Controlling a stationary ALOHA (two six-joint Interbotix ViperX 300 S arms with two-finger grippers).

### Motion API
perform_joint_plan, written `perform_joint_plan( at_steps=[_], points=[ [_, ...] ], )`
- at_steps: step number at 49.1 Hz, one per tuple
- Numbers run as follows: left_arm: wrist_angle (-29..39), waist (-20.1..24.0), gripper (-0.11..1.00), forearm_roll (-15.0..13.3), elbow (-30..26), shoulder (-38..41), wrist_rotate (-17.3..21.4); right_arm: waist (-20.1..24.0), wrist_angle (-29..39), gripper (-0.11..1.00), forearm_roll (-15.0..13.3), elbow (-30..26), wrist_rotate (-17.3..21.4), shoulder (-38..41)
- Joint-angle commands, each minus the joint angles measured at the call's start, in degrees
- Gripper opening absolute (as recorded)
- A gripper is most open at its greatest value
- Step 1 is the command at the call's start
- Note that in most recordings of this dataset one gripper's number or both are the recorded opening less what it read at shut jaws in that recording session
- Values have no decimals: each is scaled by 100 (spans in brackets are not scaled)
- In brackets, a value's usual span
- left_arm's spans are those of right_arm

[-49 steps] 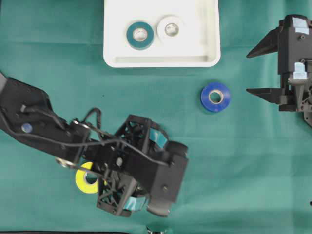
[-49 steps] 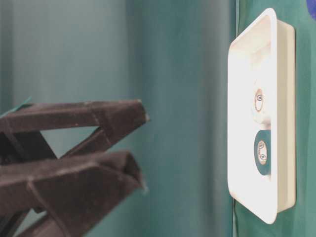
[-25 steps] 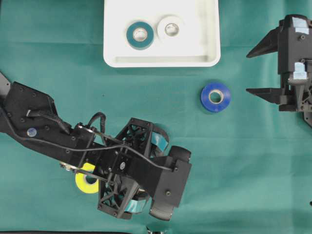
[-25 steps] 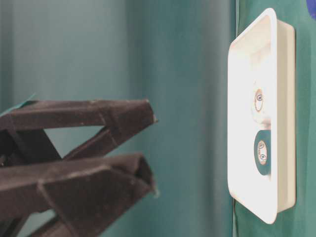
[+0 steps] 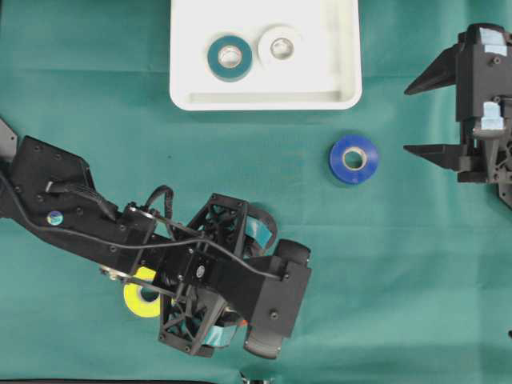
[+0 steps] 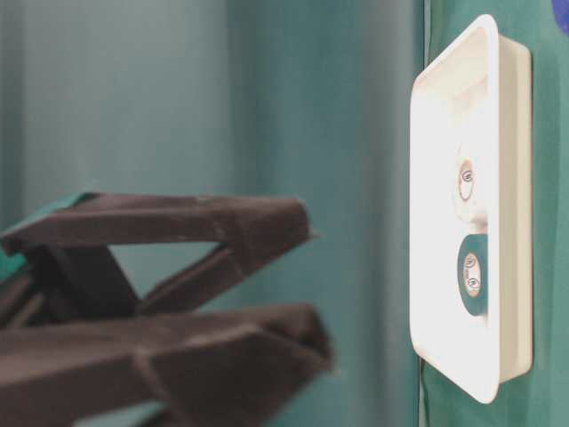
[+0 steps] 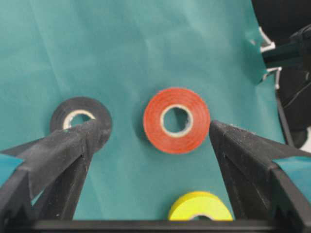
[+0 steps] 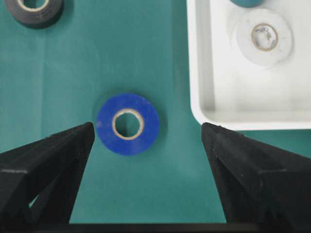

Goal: Pick up the tape from a random location and place it into the white case.
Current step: 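Lower the left gripper fingers into the orange-red roll's core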

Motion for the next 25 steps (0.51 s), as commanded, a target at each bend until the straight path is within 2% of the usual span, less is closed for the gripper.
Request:
perform_joint_plan(
  at_steps=[1, 25],
  points=[
    [-105, 9, 99, -9, 18, -53, 0, 0, -18, 88, -9, -88, 0, -18],
    [-1274, -62, 99, -9, 844, 378, -9, 0, -18, 88, -70, -97, -35, 97]
  ],
)
